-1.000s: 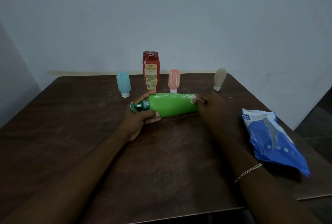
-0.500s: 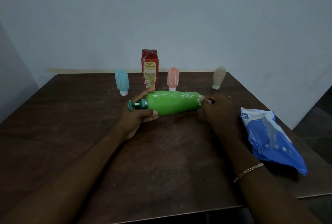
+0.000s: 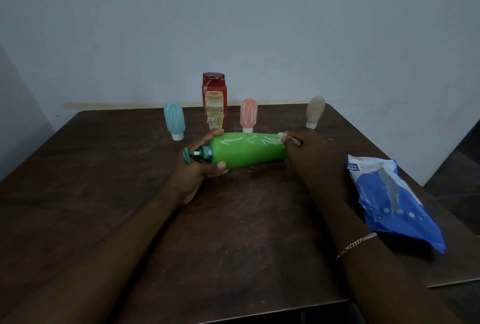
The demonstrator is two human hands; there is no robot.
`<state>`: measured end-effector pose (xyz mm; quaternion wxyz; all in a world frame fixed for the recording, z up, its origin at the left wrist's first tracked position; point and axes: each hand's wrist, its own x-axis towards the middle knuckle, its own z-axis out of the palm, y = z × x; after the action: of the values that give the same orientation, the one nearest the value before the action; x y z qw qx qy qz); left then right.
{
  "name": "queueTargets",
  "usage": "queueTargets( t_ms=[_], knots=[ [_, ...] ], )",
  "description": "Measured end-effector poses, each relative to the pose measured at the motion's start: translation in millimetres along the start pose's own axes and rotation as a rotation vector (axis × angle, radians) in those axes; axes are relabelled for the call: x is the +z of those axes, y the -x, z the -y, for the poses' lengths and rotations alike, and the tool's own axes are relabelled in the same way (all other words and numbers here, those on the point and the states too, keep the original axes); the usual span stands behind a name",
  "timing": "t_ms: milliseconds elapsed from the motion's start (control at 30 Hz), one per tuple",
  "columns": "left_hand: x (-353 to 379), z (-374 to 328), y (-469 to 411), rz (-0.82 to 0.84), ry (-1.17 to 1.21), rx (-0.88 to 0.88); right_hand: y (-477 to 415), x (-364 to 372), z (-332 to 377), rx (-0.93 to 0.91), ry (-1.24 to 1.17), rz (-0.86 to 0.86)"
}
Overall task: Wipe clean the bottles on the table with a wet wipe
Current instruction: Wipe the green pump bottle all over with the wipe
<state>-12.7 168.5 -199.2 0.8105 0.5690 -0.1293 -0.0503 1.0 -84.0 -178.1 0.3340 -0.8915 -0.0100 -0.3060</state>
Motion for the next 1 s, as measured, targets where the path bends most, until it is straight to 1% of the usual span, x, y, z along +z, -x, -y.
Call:
queueTargets(
  t_ms=[67,100,200,233,300,367,433,567,600,767,833,933,1000],
  knots=[
    [-0.8,0.1,0.0,0.007,0.007,0.000,7.5,1.1,1.5,-0.079,-0.014,-0.001],
    [-1.2,-0.1,0.0,0.007,0.006,-0.001,9.4,-1.1,-1.3,-0.072,-0.018,0.007],
    [0.2,0.4,-0.1,0.006,-0.013,0.010,3.2,-4.2,-14.2,0.067,-0.027,-0.004],
    [0.8,0.4,0.2,0.010,-0.024,0.017,0.2,-3.0,-14.2,0.075,-0.028,-0.021],
    [0.9,0.1,0.4,0.016,-0.044,0.035,-1.8,2.3,-4.2,0.020,-0.022,-0.019],
    [-0.2,0.2,0.5,0.007,-0.041,0.030,4.2,8.0,4.4,-0.059,-0.059,0.027],
    [-0.7,0.1,0.1,-0.008,-0.022,0.002,9.7,8.4,1.2,-0.083,-0.066,0.034],
    [-0.2,0.9,-0.4,0.024,-0.033,0.005,1.1,0.6,-9.3,0.050,-0.056,-0.029],
    [0.1,0.6,-0.4,0.024,-0.033,0.008,-1.8,3.4,-6.2,0.051,-0.039,-0.023],
    [-0.9,1.8,-0.4,0.007,-0.024,0.011,5.5,18.0,12.2,-0.128,-0.060,0.045],
    [-1.1,2.3,-0.4,0.014,-0.028,0.011,6.6,11.2,4.1,-0.114,-0.038,0.021],
    [1.5,1.2,0.0,0.012,-0.029,-0.014,0.9,6.6,-1.9,-0.032,-0.021,-0.007],
    [1.7,1.1,-0.2,0.014,-0.032,-0.008,1.0,11.6,6.7,-0.052,-0.015,0.002]
  ],
)
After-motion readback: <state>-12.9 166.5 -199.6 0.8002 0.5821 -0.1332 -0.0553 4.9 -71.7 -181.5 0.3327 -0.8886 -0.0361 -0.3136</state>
